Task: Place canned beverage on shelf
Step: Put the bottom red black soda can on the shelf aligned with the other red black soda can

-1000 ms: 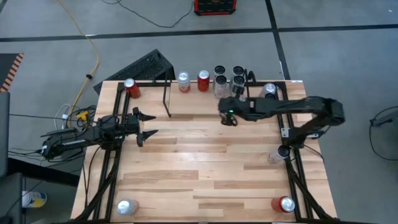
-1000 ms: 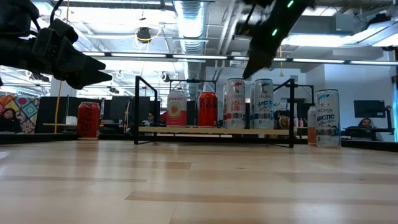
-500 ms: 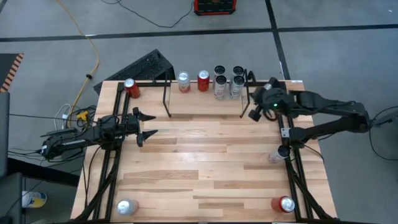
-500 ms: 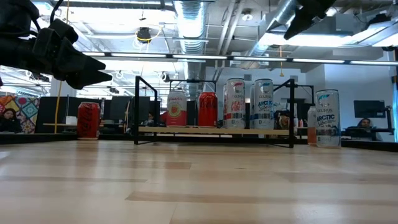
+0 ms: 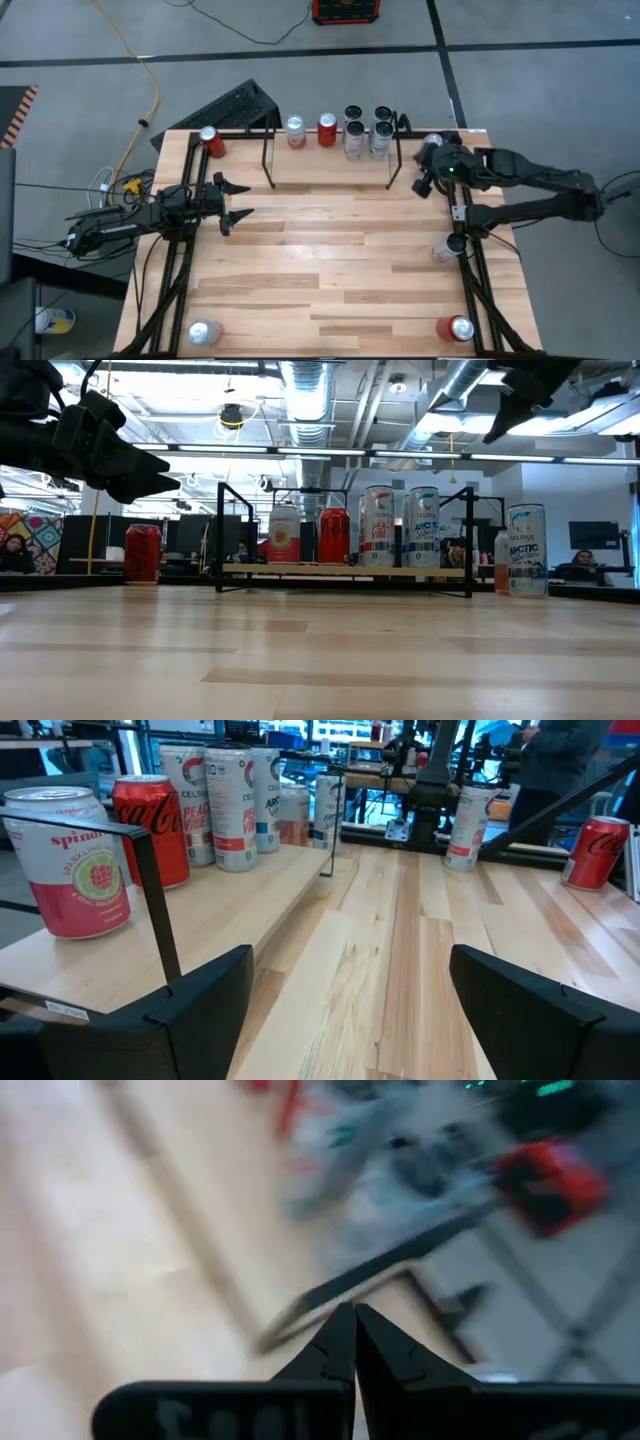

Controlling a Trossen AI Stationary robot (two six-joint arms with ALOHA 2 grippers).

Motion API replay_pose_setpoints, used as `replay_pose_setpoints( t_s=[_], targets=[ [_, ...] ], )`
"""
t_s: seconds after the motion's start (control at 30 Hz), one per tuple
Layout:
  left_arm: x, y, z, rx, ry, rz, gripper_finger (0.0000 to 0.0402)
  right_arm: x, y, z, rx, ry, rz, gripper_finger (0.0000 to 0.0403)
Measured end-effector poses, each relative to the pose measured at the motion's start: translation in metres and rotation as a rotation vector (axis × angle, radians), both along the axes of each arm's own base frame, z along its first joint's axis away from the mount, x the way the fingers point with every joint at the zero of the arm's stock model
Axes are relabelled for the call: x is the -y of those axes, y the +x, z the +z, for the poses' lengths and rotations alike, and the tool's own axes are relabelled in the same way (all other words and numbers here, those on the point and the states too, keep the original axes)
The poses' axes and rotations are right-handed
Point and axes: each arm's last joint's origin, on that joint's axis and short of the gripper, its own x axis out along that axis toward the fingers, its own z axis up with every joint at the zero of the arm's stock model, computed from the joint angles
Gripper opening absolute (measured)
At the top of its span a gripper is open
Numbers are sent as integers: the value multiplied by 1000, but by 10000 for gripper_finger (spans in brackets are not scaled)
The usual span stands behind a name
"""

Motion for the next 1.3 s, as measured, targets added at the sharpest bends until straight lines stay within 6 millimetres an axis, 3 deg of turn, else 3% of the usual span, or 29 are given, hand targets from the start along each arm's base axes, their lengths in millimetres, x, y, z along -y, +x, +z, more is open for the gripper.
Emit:
replay_pose_setpoints(
  t_s=[0.1,0.3,0.43,0.67,0.8,0.93,1.13,1.3],
  targets=[
    [0,0,0,0,0,0,323,-11,-2,-5,69,172,149,28],
    [0,0,0,0,0,0,323,-50,10,3,249,548,490,24],
    [0,0,0,-1,0,0,323,-83,13,-1,186,793,586,23],
    [0,0,0,0,0,0,323,-136,26,-5,32,1051,479,21],
    [0,0,0,0,0,0,323,-165,39,9,-72,1034,471,21],
    [0,0,0,0,0,0,323,-186,46,19,-274,988,327,21],
    [0,0,0,0,0,0,323,-210,45,20,-550,972,9,28],
    [0,0,0,0,0,0,323,-228,44,9,-632,959,-103,43]
  ],
)
